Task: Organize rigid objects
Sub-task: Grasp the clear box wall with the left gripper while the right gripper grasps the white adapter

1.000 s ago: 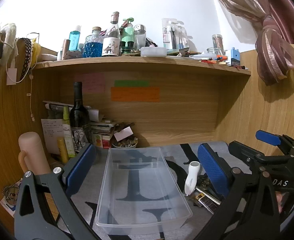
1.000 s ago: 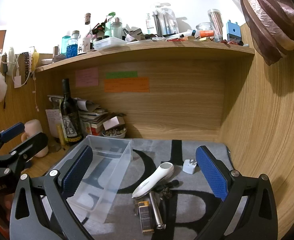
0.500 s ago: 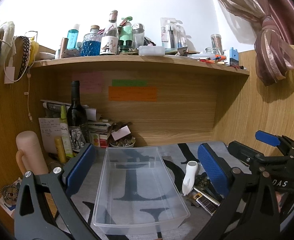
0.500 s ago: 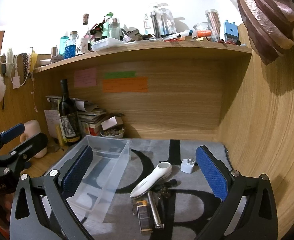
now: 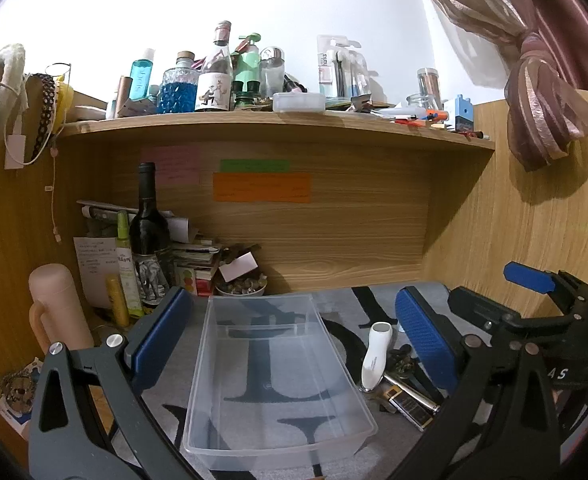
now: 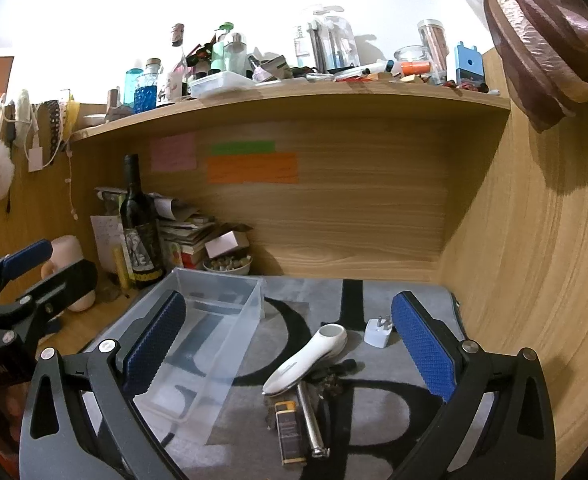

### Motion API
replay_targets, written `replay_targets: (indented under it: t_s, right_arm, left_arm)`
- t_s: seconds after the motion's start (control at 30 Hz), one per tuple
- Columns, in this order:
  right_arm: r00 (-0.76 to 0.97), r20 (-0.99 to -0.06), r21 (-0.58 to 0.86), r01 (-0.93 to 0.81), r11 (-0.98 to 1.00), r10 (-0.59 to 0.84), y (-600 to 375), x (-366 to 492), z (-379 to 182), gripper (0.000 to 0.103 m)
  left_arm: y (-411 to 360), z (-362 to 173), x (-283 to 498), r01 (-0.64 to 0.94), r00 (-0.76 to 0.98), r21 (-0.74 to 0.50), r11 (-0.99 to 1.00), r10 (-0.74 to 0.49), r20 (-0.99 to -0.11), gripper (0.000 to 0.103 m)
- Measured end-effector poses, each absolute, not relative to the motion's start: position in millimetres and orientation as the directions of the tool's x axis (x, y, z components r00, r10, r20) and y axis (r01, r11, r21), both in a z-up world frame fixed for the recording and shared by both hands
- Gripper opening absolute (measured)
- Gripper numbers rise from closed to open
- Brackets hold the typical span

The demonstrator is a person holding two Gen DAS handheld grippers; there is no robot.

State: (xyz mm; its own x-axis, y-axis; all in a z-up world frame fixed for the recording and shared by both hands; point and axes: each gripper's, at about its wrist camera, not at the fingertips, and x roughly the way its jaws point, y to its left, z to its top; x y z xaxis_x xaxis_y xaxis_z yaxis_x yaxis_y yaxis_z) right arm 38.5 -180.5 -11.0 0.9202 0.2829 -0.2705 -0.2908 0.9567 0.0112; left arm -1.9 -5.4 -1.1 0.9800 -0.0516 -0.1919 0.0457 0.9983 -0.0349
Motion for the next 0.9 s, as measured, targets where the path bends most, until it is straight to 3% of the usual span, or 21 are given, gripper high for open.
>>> replay_targets:
  t_s: [0.43, 0.47, 0.53, 0.63, 0.9]
  right_arm:
    - [0.883, -0.407, 0.002, -0.254, 0.967, 0.233, -185, 83, -29, 0.103]
    - [0.878, -0.423, 0.007, -0.246, 0.969, 0.225, -187, 90, -31, 0.103]
    - [0.865, -0.457, 0.014, -0.226, 0.974, 0.208, -193, 104, -34, 0.103]
    - [0.855, -0.486, 0.004, -0.204, 0.979, 0.180, -198, 120, -37, 0.101]
    - [0.817, -0.568, -0.045, -0.150, 0.988, 0.098, -208, 160, -45, 0.079]
  left_arm:
    - [37, -18, 50, 0.055, 0.924, -0.008, 0.998, -0.054, -0.378, 0.101]
    - [41, -20, 55, 0.051, 0.917, -0.008, 0.999, -0.050, -0.395, 0.097]
    - [51, -25, 69, 0.038, 0.893, 0.000, 0.999, -0.034, -0.449, 0.080]
    - [71, -41, 95, 0.018, 0.843, -0.006, 1.000, -0.019, -0.537, 0.072]
    - [108, -81, 140, 0.007, 0.680, -0.133, 0.991, -0.102, -0.726, 0.034]
